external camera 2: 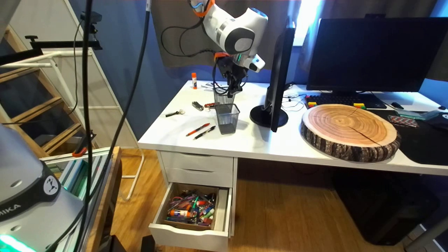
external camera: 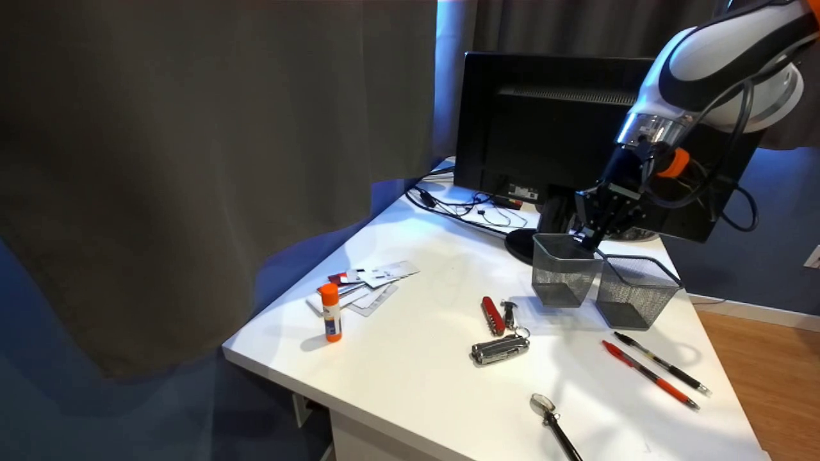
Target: Swap the stationary holders, put the one on top at the bottom and the one on the bottom on top.
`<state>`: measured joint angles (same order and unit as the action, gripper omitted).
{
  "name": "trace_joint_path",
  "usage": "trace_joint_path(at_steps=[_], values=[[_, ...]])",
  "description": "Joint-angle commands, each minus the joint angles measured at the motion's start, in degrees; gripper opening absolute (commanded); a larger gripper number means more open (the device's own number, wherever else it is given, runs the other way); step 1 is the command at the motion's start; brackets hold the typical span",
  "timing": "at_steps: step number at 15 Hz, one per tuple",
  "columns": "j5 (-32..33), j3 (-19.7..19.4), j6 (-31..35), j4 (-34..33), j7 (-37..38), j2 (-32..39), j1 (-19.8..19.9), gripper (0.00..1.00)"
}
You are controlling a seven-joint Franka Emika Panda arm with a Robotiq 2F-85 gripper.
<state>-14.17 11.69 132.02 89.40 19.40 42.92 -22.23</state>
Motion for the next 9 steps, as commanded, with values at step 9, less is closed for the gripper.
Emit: trace_joint_path(at_steps=[9], values=[[2.9,-1.7,-1.4,-5.9,3.4,4.1,-2.0,0.38]])
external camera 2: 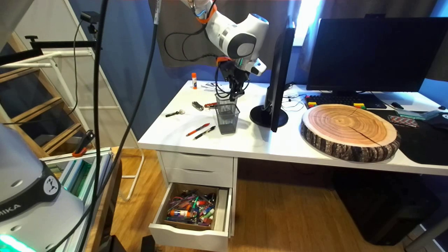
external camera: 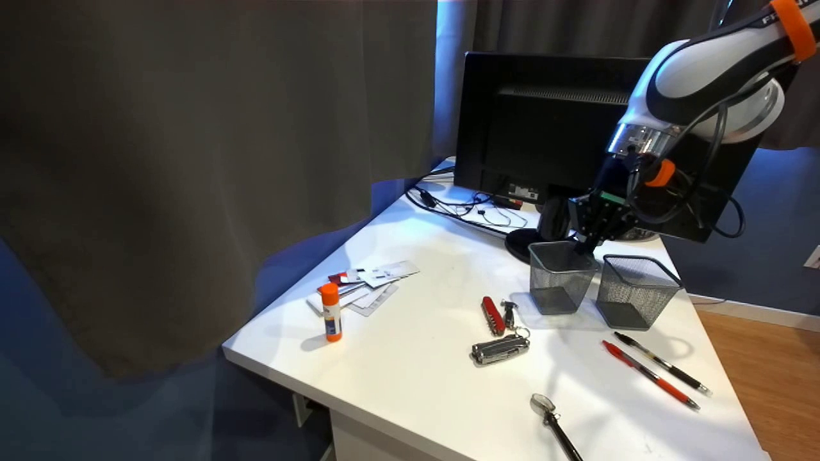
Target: Swap the stationary holders, put the one on top at the bottom and the one on the bottom on top.
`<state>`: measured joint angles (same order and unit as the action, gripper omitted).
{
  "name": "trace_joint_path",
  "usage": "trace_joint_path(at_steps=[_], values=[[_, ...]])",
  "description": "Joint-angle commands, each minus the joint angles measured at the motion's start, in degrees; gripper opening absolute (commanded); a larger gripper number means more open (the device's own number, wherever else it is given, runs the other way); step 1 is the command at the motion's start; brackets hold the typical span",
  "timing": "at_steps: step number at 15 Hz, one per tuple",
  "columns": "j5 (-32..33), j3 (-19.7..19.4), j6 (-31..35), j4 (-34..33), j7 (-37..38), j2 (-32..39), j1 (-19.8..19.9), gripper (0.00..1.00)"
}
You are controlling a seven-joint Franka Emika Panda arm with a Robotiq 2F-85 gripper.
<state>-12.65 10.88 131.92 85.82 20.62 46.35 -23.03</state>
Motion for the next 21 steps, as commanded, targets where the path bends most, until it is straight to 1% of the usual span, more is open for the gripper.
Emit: trace_joint_path(at_steps=[1,4,6,8,9,11,14,21], values=[[1.4,-0.9,-1.1,-2.0,2.3,0.1,-1.3,0.44],[1.7,-1.3,-1.2,0.1,3.0,-2.9,-1.3,0.66],[1.9,-1.8,-1.4,2.2,3.9,-5.4,-1.1,0.79],[2.7,-2.8,-2.3,4.7,5.8,-8.1,-1.2,0.95],[3.2,-3.2,-2.9,6.1,6.3,-9.6,-1.2,0.99],[5.3,-4.5,-4.4,9.3,7.4,-12.2,-1.2,1.0],[6.7,-5.2,-5.5,13.5,8.1,-14.6,-0.5,1.0],[8.6,-5.2,-3.5,20.7,4.5,-14.9,1.0,1.0]])
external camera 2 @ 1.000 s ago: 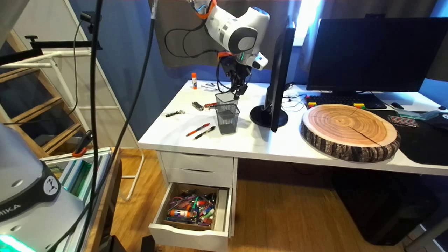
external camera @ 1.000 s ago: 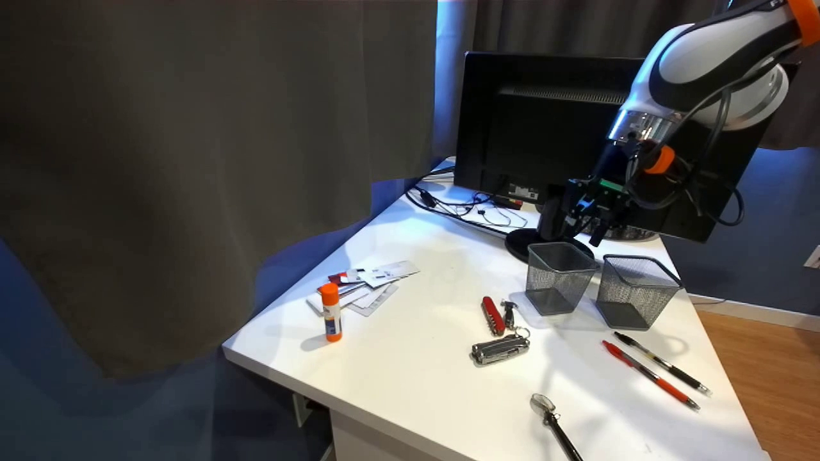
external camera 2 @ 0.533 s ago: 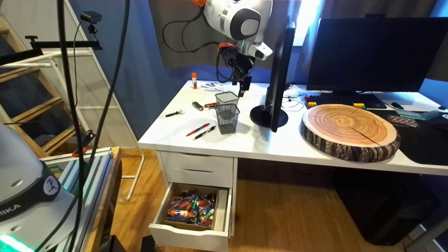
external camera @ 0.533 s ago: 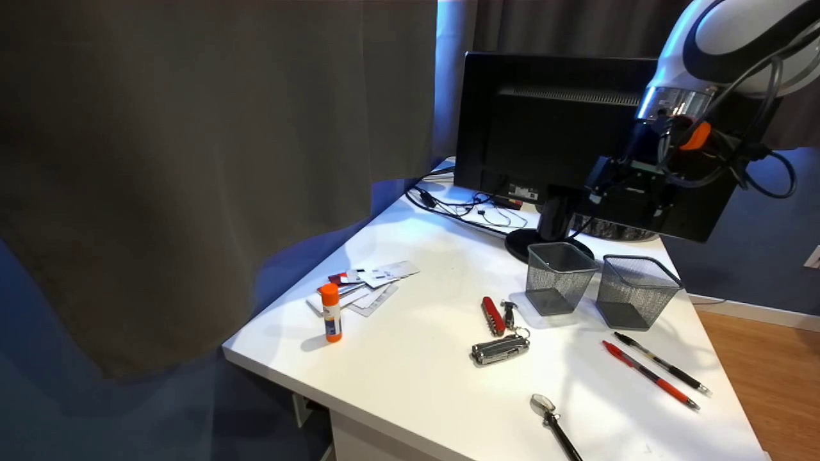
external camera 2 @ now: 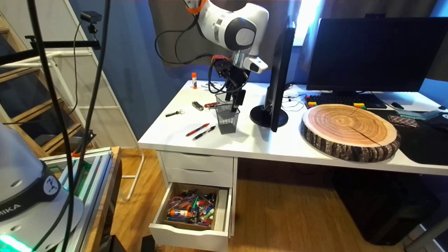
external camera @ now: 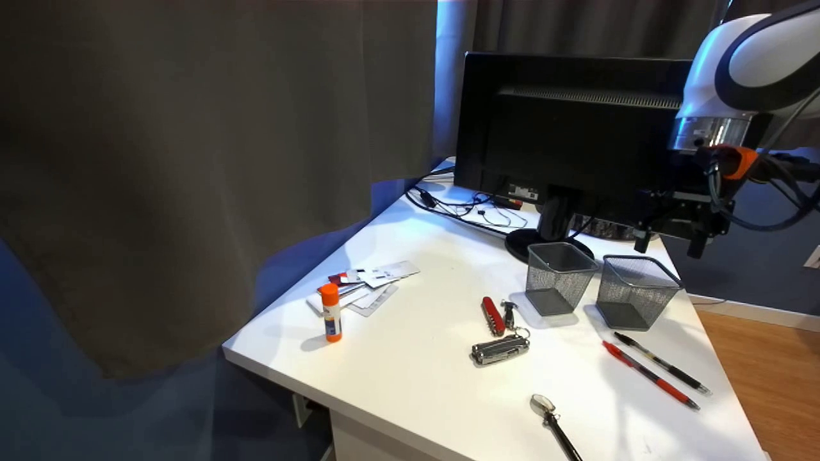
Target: Swap the stationary holders, put the one on top at the bottom and the one on the bottom on top.
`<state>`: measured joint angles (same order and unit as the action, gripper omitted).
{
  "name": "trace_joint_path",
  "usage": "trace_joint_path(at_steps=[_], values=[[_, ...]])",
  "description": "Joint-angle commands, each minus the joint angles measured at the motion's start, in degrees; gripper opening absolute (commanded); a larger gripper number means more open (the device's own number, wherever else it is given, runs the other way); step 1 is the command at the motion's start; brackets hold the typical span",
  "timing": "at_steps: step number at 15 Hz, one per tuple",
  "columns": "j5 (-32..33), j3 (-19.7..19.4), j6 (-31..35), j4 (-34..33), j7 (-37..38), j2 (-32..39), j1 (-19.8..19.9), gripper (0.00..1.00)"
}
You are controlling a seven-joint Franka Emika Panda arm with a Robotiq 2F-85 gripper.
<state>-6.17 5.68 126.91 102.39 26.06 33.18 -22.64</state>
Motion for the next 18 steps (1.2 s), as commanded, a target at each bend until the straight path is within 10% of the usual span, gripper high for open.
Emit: trace_joint_path(at_steps=[1,9,10,18], values=[[2.5,-0.1,2.0,4.6,-1.3,-1.4,0.8,1.0],[3.2,-0.4,7.0,5.7,-1.3,0.8,1.1,0.91],[3.2,-0.4,7.3,5.6,-1.2,1.0,1.1,0.7],[3.2,-0.8,7.5,5.6,-1.1,1.1,1.2,0.23]])
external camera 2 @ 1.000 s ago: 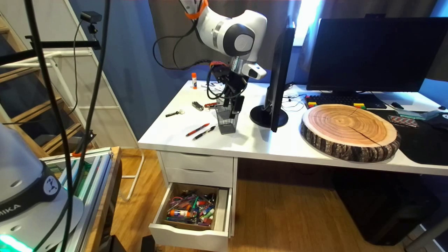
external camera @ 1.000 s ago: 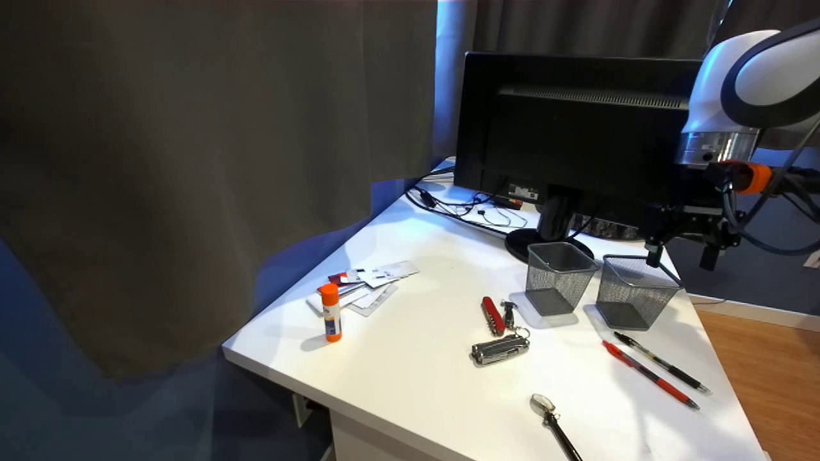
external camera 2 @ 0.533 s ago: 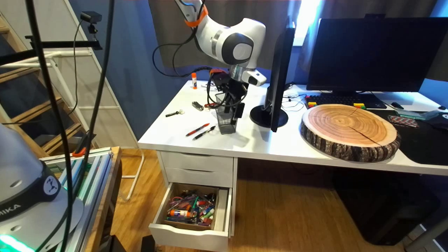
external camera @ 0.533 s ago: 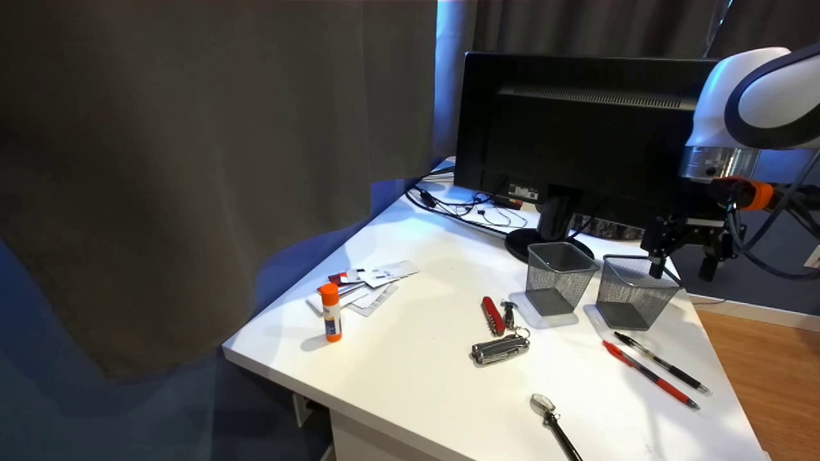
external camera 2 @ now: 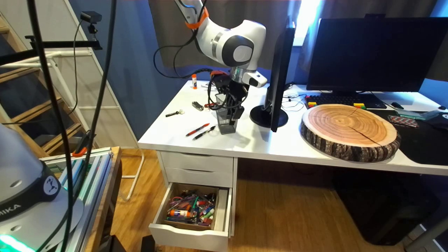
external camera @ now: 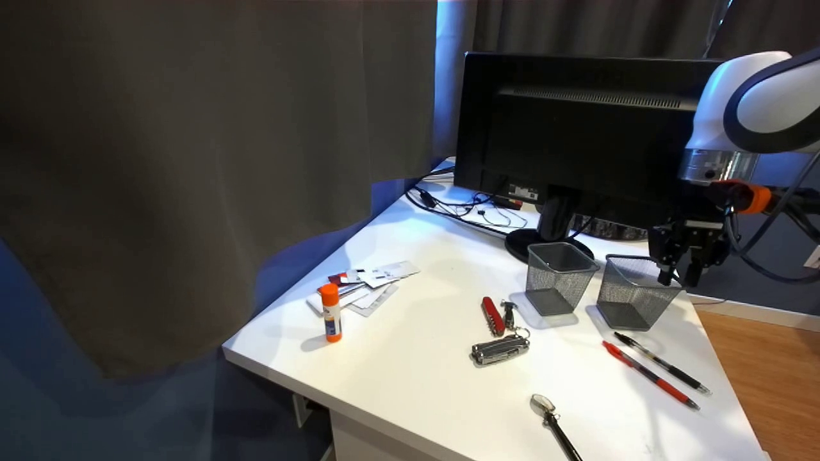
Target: Swap the stationary holders, put the one on top at the bottom and the one on the bottom on top.
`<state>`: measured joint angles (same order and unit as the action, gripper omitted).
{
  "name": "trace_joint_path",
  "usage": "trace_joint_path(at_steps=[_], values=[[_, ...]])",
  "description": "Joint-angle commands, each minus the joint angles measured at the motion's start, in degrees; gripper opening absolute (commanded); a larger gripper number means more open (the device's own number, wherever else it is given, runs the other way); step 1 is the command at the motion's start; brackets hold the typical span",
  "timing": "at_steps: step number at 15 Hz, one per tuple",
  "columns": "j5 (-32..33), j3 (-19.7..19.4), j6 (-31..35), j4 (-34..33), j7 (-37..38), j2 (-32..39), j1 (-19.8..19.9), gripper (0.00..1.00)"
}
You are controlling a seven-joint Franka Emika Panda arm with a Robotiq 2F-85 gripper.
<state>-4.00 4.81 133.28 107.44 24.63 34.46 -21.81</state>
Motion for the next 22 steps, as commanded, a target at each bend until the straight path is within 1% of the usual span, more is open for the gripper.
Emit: trace_joint_path(at_steps=[1,3,4,10,15,19,22], values=[[1.0,0.1,1.1,0.6,0.2,-0.3,0.4,0.15],[1.4,-0.2,0.7,0.7,0.4,-0.7,0.3,0.01],[1.6,-0.4,0.6,0.9,0.6,-1.0,0.2,0.0],[3.2,-0.2,-0.6,1.2,-0.1,-4.5,-0.1,0.02],[5.8,1.2,-6.8,-0.1,0.0,-9.8,-1.2,0.02],[7.5,3.4,-11.8,-3.2,-1.0,-12.7,-1.7,0.02],[8.1,5.5,-13.3,-7.3,-4.1,-12.0,-1.7,0.02]])
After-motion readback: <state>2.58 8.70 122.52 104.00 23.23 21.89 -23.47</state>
